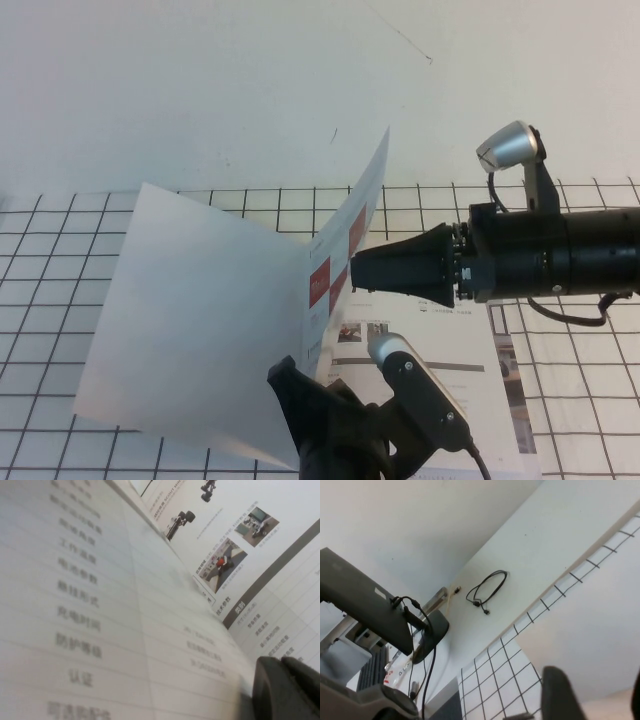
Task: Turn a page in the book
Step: Open the closed book
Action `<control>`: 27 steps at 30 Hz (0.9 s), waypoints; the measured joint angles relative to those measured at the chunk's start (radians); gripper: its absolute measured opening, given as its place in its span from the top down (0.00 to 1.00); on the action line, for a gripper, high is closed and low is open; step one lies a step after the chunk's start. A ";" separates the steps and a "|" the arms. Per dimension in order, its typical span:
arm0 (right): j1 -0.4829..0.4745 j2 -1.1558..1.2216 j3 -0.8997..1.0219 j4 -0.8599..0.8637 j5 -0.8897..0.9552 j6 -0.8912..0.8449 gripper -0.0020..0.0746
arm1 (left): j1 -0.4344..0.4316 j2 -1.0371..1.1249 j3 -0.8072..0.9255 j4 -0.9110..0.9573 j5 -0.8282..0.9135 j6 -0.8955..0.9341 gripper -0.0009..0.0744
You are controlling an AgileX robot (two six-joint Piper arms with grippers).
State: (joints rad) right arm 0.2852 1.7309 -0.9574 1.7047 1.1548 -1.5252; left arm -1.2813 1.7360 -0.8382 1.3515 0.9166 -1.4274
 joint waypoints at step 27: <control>-0.015 -0.242 -0.281 -0.773 -0.606 0.525 0.97 | 0.057 0.000 0.000 -0.057 0.004 -0.023 0.99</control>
State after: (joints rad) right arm 0.2704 1.4885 -1.2381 0.9313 0.5489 -1.0004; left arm -1.2248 1.7360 -0.8382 1.2950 0.9205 -1.4499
